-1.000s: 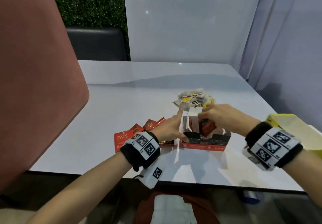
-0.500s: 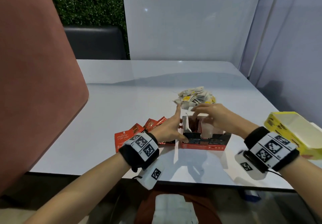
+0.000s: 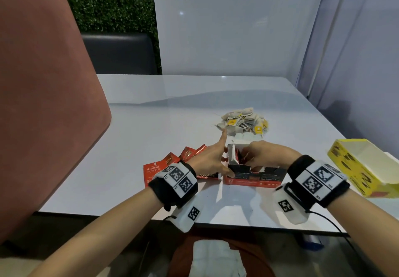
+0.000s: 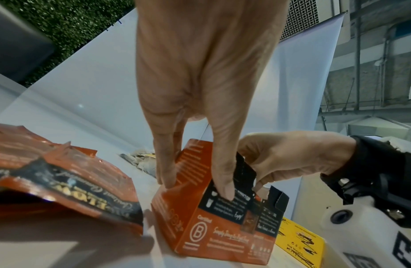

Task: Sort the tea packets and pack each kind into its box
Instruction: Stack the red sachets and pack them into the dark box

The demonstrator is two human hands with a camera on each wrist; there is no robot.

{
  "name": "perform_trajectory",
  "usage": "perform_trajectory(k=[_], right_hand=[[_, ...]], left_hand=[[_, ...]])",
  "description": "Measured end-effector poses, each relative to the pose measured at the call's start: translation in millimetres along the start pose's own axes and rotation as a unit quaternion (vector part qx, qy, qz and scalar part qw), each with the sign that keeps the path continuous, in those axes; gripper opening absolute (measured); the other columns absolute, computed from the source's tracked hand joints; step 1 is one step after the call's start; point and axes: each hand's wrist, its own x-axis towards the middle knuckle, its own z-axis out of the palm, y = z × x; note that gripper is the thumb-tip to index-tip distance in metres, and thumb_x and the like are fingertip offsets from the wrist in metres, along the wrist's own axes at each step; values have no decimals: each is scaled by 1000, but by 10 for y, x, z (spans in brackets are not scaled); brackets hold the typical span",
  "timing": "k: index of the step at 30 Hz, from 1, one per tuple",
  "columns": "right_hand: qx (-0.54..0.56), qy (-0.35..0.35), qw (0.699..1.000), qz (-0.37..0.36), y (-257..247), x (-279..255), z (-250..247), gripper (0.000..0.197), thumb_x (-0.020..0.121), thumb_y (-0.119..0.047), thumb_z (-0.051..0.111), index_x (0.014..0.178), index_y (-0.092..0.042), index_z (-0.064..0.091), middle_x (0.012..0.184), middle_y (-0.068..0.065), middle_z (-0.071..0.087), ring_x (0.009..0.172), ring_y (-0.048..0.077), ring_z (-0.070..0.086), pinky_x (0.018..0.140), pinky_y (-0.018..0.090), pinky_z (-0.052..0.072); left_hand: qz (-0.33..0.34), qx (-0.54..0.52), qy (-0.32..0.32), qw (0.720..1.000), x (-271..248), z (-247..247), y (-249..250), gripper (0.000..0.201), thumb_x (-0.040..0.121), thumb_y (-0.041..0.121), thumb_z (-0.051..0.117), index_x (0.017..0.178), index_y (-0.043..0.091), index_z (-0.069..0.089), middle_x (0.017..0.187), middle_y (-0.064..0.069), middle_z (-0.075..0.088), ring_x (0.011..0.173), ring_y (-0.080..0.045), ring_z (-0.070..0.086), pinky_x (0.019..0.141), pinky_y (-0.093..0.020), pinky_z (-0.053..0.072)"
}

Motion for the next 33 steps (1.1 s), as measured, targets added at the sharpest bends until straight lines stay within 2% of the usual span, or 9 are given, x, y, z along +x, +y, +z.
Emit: perform_trajectory(k=[6, 10, 13, 17, 19, 22, 27, 30, 33], right_hand=[[-20, 20, 999, 27, 13, -94, -61, 33, 81, -10, 65, 113, -6, 61, 101, 8, 69, 74, 15, 65, 64, 18, 50], [-107, 137, 984, 27, -216, -311, -162, 28, 90, -15, 58, 116, -5, 59, 110, 12, 64, 86, 23, 58, 78, 31, 49], [-82, 238, 966, -54, -541, -388, -74, 25, 91, -15, 55, 114, -8, 61, 104, 10, 66, 100, 28, 59, 86, 37, 49], [-76, 164, 975, -126, -1031, -106, 309, 16, 88, -9, 51, 99, -3, 60, 95, 13, 62, 92, 33, 60, 71, 37, 47], [-89, 125, 981, -117, -1243, 165, 468, 19, 90, -11, 49, 103, -1, 58, 102, 16, 60, 95, 33, 59, 68, 33, 41], [-91, 106, 988, -67, -1455, 511, 590, 28, 93, -19, 48, 116, -2, 53, 117, 16, 55, 107, 33, 56, 82, 39, 44], [-103, 99, 990, -1, -1523, 821, 728, 40, 93, -19, 52, 128, 0, 44, 132, 18, 45, 122, 32, 45, 96, 39, 41], [-48, 95, 994, -1, -1491, 866, 701, 42, 86, -20, 63, 121, -1, 49, 125, 15, 53, 116, 31, 50, 90, 37, 44], [66, 101, 992, -31, -1432, 825, 601, 36, 84, -20, 66, 112, -3, 52, 115, 15, 60, 105, 31, 58, 77, 34, 43]], left_hand=[[-13, -10, -1, 1000, -111, -101, -42, 117, 76, 22, 75, 146, 27, -18, 144, -11, 39, 128, -25, 44, 103, -35, 42], [-46, -77, 105, 990, -465, -673, -475, 67, 84, 12, 65, 141, 23, 32, 131, -9, 53, 111, -19, 56, 81, -18, 49], [-187, 8, 145, 972, -726, -1020, -864, 41, 84, 18, 66, 122, 13, 52, 120, -13, 61, 98, -20, 59, 72, -22, 49], [-329, 130, 36, 935, -829, -918, -1079, 79, 69, 51, 74, 128, 9, 41, 123, -11, 53, 100, -24, 58, 88, -37, 50], [-331, 173, 37, 927, -795, -780, -1096, 88, 61, 53, 78, 126, 9, 39, 122, -12, 48, 103, -25, 54, 91, -40, 47], [-315, 198, 57, 926, -766, -684, -1086, 79, 60, 44, 83, 118, 10, 40, 116, -11, 44, 106, -26, 50, 89, -35, 44], [-275, 99, 107, 950, -859, -800, -1139, 39, 66, 19, 82, 92, 11, 55, 94, -4, 59, 77, -16, 53, 57, -23, 41], [-231, -24, 176, 957, -1013, -882, -1168, 17, 74, 7, 74, 80, 12, 59, 86, -5, 64, 77, -19, 58, 64, -24, 45], [-178, -261, 232, 920, -1163, -950, -1167, 13, 84, -3, 60, 94, 6, 60, 87, -9, 67, 89, -26, 61, 83, -35, 50]])
